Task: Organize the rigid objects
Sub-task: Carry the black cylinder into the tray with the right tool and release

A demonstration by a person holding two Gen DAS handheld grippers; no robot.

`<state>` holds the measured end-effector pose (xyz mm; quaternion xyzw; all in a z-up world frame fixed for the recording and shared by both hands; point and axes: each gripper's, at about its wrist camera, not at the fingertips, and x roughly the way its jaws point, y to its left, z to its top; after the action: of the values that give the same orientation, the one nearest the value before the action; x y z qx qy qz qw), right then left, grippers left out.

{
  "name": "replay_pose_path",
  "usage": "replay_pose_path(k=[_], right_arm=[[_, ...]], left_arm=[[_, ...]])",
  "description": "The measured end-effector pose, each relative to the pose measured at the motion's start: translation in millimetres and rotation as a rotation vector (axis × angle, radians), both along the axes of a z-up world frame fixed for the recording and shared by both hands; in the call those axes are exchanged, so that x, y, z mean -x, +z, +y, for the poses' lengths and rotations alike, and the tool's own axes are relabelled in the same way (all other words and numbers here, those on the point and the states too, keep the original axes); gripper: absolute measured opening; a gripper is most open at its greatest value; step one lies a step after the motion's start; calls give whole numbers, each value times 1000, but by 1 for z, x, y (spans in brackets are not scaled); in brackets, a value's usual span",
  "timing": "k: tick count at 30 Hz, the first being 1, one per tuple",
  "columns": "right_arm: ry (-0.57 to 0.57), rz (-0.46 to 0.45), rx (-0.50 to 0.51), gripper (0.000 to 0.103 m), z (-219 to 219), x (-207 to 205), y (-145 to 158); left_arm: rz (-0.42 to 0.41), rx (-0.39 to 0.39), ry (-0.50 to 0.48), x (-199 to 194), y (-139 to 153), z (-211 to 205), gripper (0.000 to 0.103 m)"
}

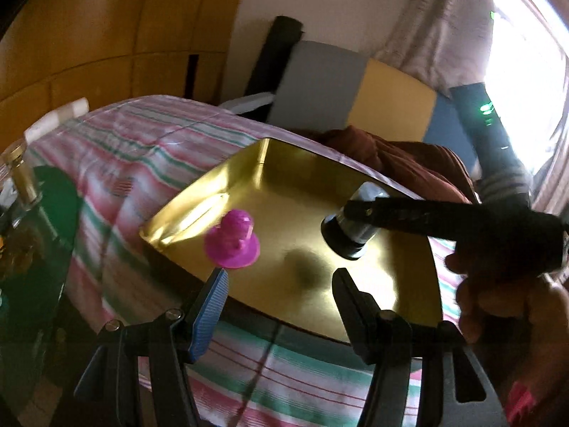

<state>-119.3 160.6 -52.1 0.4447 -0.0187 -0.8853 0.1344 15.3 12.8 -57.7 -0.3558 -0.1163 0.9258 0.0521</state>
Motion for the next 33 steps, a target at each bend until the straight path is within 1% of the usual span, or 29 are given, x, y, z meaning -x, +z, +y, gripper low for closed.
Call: replay_pose_path(k=[4,9,12,14,15,16,18,21,24,27,29,31,33], right_arm=[[23,-24,-40,44,-22,21,-11],[43,-36,-57,44,-44,39,-20],[47,-35,-39,44,-54,49,-23],[44,-35,19,45,-57,53,-22],[45,-29,40,51,-59,54,-21],[46,-20,46,61,-60,54,-19],[41,4,25,68,-62,52,-15],[33,23,21,68,-55,41,-8],[11,27,36,68,-42,27,-2],[0,34,28,69,-32,16,2],[-9,51,29,70,-25,5,7],[-25,64,30,75,-17,-3,11],[-37,72,30,76,-10,-10,15]], left_arm=[[10,16,18,-1,1,-3,61],[-8,-1,42,1,-2,-9,61],[-20,-14,57,3,-4,-13,61],[-31,-18,64,5,-6,-14,61],[-34,-21,66,5,-7,-15,61],[-40,-24,68,6,-8,-17,61],[-44,-31,71,7,-9,-18,61],[-36,-36,70,5,-8,-18,61],[-24,-27,52,3,-7,-13,61],[-18,-17,35,1,-6,-8,61],[-13,-9,19,-1,-6,-4,61],[-10,3,1,-2,-7,-1,61],[-8,18,-11,-2,-8,2,61]])
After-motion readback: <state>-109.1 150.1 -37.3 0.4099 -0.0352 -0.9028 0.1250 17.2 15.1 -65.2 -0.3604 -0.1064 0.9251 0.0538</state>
